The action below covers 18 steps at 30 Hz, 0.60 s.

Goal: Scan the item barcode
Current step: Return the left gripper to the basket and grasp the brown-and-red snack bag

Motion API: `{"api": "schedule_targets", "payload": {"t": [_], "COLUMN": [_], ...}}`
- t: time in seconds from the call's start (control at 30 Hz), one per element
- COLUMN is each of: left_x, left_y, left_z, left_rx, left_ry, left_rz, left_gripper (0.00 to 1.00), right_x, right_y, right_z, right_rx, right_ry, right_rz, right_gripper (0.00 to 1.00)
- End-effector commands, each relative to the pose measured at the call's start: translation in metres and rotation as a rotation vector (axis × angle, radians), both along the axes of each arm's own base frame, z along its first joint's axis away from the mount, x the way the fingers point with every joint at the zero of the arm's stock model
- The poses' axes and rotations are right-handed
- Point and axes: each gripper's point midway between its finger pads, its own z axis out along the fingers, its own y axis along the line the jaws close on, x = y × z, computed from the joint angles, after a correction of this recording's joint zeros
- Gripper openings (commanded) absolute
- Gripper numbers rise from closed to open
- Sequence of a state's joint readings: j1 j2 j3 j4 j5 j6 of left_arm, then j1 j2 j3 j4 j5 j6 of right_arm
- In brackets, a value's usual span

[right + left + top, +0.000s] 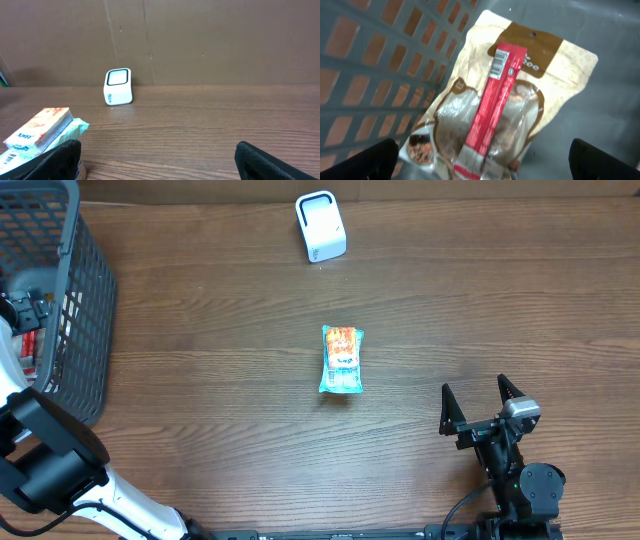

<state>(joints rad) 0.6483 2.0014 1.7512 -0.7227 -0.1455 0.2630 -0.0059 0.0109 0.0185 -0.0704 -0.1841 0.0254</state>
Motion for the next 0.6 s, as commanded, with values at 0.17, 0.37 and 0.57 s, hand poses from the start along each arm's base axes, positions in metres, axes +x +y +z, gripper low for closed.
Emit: {"api": "schedule_targets", "payload": {"t": [0.17, 0.37, 0.57], "left_x": [0.003, -0.002, -0.010], "left_y": [-0.001, 0.002, 0.002], "left_z": [-0.049, -0.090, -0.128], "left_rx": [-0.076, -0.164, -0.226], "left_ry": [0.021, 0.050, 0.097], "left_rz": [-0.069, -0.068, -0.081], "left_gripper": [0.99, 0.99, 1.00], "right_x": [0.000, 0.000, 0.000], "right_y": [-0.001, -0.001, -0.001], "right_z": [-0.002, -0.002, -0.002], "right_rx": [-0.006, -0.006, -0.006], "right_ry": [-0.003, -0.003, -0.003], "right_rz": [-0.003, -0.003, -0.003], "right_gripper": [1.00, 1.00, 1.00]}}
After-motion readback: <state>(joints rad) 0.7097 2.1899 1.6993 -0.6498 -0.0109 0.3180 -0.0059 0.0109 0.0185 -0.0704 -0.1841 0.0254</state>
